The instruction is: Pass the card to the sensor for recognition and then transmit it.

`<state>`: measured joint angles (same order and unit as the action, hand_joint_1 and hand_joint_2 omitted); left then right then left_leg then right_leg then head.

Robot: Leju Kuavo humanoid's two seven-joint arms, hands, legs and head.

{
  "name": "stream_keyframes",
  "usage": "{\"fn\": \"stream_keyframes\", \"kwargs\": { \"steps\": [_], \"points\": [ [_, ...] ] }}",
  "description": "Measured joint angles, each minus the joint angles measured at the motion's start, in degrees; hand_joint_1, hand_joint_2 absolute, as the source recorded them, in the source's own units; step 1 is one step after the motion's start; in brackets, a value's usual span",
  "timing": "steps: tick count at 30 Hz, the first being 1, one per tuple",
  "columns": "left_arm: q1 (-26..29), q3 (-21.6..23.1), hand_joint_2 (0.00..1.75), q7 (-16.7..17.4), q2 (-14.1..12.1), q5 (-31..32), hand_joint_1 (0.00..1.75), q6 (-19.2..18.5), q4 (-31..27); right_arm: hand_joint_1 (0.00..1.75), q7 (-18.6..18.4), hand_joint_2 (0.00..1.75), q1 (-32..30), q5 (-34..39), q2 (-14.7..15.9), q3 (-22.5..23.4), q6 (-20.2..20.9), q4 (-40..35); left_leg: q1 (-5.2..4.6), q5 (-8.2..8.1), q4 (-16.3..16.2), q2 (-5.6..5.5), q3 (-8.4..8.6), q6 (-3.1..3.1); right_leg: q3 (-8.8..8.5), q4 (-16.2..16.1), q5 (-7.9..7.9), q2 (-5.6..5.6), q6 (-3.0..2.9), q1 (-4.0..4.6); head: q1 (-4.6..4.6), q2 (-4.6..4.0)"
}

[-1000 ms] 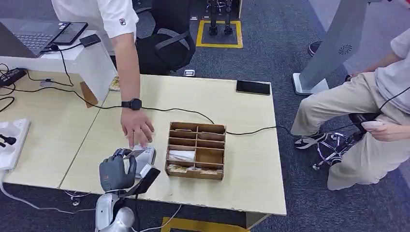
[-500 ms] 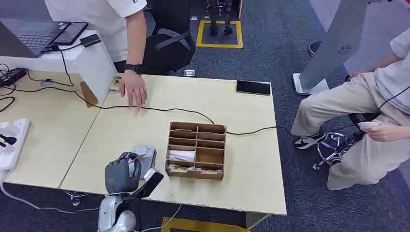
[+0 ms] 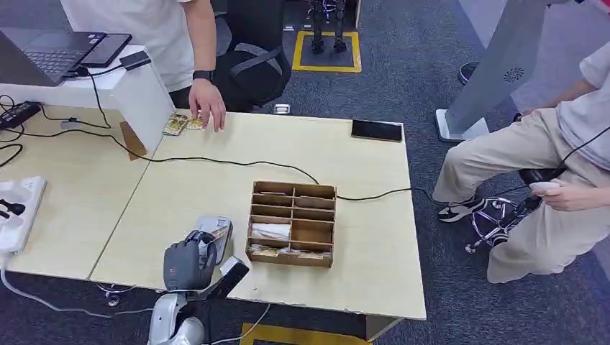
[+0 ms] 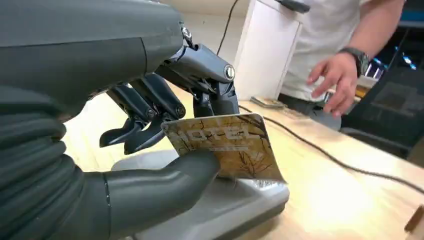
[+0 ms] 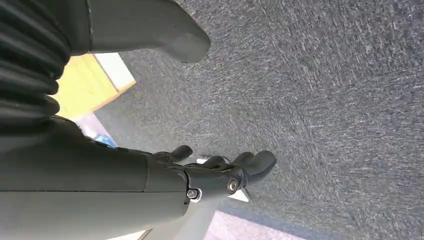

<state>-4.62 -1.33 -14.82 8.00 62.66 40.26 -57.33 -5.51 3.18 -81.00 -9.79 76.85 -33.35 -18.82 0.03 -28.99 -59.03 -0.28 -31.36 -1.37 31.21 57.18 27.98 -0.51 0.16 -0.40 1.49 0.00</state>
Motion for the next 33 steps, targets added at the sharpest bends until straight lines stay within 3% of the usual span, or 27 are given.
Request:
{"fn": "stream_keyframes", "kwargs": {
  "steps": [16, 19, 23, 24, 28, 33],
  "points": [
    [-1.21, 8.67, 1.75, 6.16, -4.57, -1.51, 1.75, -0.68, 3.39, 0.0, 0.02, 1.75, -0.27, -0.9, 0.02, 0.0, 0.85, 0.0, 0.0, 0.01, 0.02, -0.02, 0.27, -0.01, -0.33, 0.0, 0.0, 0.03, 0.0, 0.0, 0.0, 0.0],
    [-0.78, 8.04, 1.75, 4.04, -4.3, -1.49, 1.75, 0.13, 1.9, 0.0, 0.0, 1.75, -0.29, -0.96, 0.02, 0.0, 0.68, -0.02, 0.0, 0.01, 0.02, -0.01, 0.31, -0.01, -0.36, 0.0, 0.0, 0.03, 0.0, 0.0, 0.02, 0.0],
    [-0.55, 2.59, 1.75, -5.58, -0.69, -8.05, 1.75, 0.18, -2.31, 0.0, 0.0, 1.75, -0.3, -1.2, 0.0, 0.0, 0.33, -0.02, 0.01, 0.06, 0.02, -0.02, 0.28, -0.05, -0.31, 0.0, -0.01, 0.05, 0.01, -0.01, -0.02, -0.02],
    [-0.64, 1.51, 1.75, -6.43, 0.19, -10.04, 1.75, 0.18, -3.17, 0.0, -0.04, 1.75, -0.29, -1.38, 0.0, 0.0, 0.2, -0.02, 0.01, 0.06, 0.01, -0.01, 0.28, -0.05, -0.28, 0.0, -0.03, 0.03, 0.02, -0.01, 0.0, 0.0],
    [-1.6, 0.48, 1.75, -7.63, 1.69, -18.08, 1.75, 0.15, -8.03, 0.0, -0.24, 1.75, -0.3, -2.16, 0.0, -0.04, -0.09, -0.02, 0.01, 0.08, -0.02, -0.04, 0.16, -0.06, -0.17, 0.0, -0.06, 0.04, 0.04, 0.0, 0.0, -0.02],
    [-5.37, 3.2, 1.75, -2.52, 1.4, -23.34, 1.75, 0.02, -14.42, 0.0, -0.48, 1.75, -0.23, -3.17, 0.0, -0.52, -0.15, -0.02, 0.01, 0.09, -0.02, -0.06, 0.11, -0.05, -0.12, 0.0, -0.06, 0.06, 0.04, 0.01, 0.0, 0.0]
  ]
}}
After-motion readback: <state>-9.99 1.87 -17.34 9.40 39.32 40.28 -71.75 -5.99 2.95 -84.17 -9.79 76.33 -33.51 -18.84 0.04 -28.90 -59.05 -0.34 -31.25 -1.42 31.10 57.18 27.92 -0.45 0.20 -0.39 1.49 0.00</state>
